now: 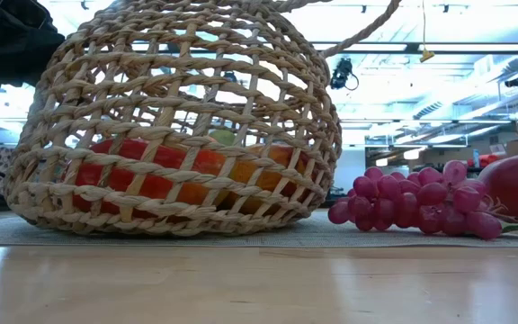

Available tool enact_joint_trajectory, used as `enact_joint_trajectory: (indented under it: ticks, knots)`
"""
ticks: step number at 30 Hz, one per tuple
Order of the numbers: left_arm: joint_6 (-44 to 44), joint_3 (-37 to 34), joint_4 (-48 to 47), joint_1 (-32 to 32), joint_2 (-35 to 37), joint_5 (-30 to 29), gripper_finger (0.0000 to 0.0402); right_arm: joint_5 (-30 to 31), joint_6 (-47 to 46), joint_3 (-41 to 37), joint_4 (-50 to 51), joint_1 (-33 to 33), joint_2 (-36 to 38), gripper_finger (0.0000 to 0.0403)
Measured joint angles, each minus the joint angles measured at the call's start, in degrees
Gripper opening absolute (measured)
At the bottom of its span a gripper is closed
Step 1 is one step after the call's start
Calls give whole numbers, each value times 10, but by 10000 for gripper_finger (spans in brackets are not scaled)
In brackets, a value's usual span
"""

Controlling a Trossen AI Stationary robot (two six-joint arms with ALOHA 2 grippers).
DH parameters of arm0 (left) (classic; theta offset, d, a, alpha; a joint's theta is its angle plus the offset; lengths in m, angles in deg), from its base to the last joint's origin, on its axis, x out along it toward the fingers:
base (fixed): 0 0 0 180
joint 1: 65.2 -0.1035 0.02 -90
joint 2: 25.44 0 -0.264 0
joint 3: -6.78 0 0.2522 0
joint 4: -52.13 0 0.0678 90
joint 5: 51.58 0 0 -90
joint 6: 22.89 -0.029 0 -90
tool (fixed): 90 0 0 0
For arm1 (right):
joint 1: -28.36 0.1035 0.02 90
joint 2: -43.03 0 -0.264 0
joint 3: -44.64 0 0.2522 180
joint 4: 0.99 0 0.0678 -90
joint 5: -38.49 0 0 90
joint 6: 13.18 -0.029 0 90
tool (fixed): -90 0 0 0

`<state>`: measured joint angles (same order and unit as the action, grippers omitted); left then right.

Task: Build produce basket
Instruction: Put the left red apple into the basket

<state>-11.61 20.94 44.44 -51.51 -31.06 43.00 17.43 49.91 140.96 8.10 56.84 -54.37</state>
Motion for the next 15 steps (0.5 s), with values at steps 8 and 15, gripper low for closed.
enact_joint_trajectory:
  ticks: [8,15]
  knots:
    - [0,0,0,0,0,0,28,6,-427,0,0,-43,0,279]
    - [0,0,0,0,0,0,36,-16,-586,0,1,-89,0,279]
